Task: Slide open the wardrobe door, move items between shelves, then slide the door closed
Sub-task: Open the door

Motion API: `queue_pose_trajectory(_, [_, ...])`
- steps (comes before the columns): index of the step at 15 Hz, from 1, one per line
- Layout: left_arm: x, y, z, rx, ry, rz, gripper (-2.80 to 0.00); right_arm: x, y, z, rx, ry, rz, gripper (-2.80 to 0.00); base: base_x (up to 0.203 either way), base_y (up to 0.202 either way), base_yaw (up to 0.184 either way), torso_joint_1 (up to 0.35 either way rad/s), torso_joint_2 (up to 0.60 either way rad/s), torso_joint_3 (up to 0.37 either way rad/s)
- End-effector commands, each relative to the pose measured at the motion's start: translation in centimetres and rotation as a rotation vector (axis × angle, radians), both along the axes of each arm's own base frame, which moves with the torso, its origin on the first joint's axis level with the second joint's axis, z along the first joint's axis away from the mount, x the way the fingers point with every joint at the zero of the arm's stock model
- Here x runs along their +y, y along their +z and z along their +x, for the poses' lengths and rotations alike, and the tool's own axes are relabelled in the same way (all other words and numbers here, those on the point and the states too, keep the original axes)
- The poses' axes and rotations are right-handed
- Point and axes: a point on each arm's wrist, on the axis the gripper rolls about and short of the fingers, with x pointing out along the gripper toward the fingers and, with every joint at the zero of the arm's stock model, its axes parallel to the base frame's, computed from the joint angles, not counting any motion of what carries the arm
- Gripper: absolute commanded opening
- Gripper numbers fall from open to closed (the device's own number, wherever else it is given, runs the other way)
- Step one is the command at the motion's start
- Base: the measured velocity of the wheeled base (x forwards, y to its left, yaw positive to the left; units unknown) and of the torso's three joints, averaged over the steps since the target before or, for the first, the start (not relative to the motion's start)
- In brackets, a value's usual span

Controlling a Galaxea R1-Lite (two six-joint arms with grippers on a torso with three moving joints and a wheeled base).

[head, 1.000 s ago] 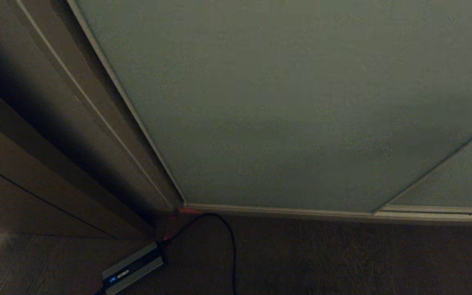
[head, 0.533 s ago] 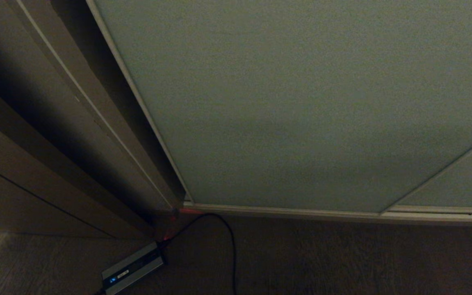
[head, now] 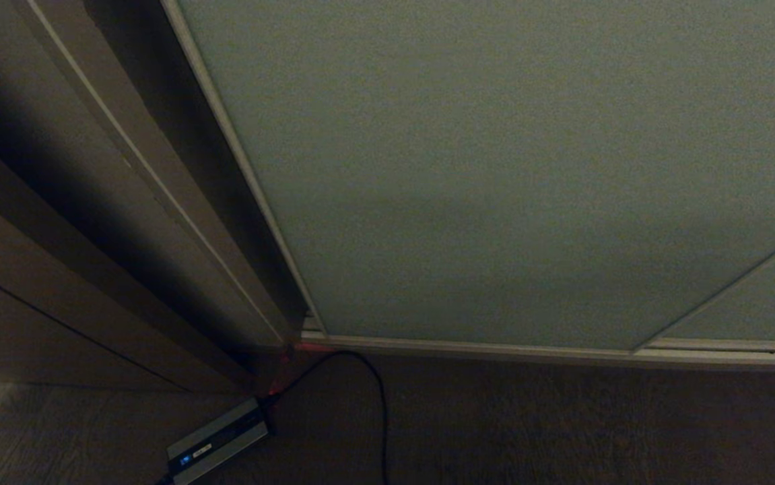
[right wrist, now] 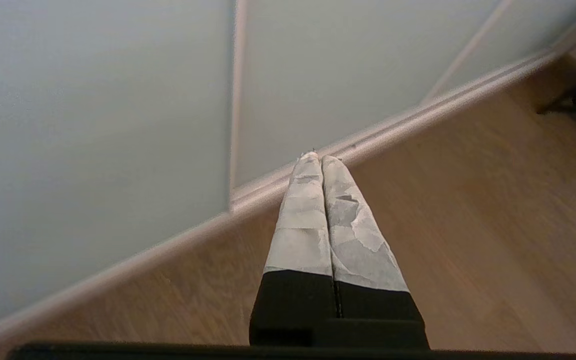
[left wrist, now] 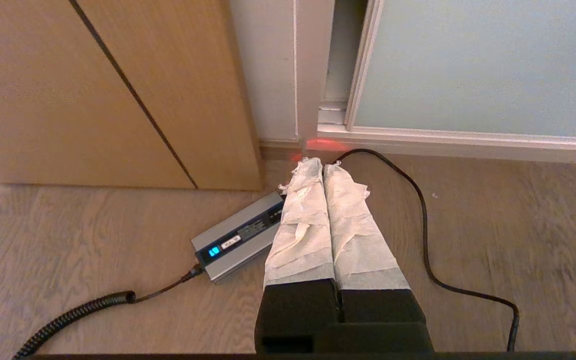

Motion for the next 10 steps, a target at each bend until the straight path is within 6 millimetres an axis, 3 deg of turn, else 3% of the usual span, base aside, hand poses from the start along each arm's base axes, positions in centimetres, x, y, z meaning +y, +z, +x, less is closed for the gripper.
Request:
queue_pose_trajectory(1, [0.0,0.0,0.0,-0.002,0.001,0.000,-2.80,-0.4,0.4,0.2,-0.008,-0.035,0.000,-2.80,0.000,0.000,0.000,0.000,0.00,0.000])
queue_pose_trajectory(5, [0.0,0.0,0.0,-0.003,0.001,0.000,-2.80,-3.8,1.2,0.4,-0.007,-0.291,0.004,-2.80,0.000,0.000,0.000,0.000,0.00,0.000])
queue_pose_trajectory(8, [0.0,0.0,0.0,-0.002,0.000,0.000,-2.80,-3.7,0.9,0.3,-0.008,-0.280,0.001,-2.80,0.000,0.000,0.000,0.000,0.00,0.000])
queue_pose_trajectory(10, [0.0,0.0,0.0,-0.003,0.000,0.000,-2.80,-2.4,0.5,0.2,-0.014,-0.189,-0.003,-2.80,0.000,0.000,0.000,0.000,0.00,0.000])
